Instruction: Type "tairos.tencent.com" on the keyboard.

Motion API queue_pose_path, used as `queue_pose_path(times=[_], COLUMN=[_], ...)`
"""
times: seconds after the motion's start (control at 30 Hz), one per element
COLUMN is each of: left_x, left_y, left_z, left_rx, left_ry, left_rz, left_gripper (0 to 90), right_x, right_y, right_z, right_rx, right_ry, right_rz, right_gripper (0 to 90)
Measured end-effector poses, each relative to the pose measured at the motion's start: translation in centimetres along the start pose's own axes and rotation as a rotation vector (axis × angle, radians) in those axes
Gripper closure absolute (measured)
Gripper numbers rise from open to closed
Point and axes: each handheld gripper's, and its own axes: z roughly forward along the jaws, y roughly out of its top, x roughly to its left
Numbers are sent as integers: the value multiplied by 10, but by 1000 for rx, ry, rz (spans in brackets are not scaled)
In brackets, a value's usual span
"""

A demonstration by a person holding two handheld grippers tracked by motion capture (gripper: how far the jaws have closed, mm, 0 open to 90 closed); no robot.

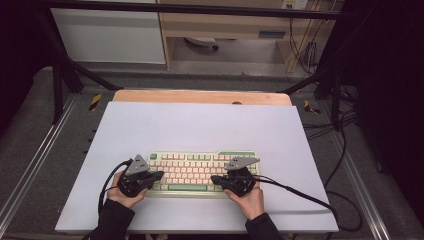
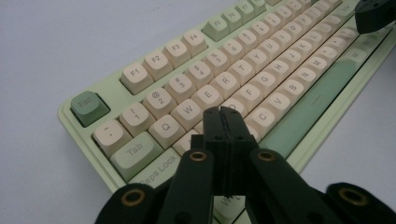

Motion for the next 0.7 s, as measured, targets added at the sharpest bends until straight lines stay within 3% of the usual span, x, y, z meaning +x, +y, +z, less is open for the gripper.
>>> queue_pose_path(times=[0.7], left_x=[-1], left_y=[0], left_z=[1], left_rx=[1], left_ry=[-2], left_rz=[2], left_gripper=[897], right_x=[-2], right_y=[-5], right_z=[14], right_rx=[26], right_ry=[-10], right_rz=[-2], right_gripper=[900])
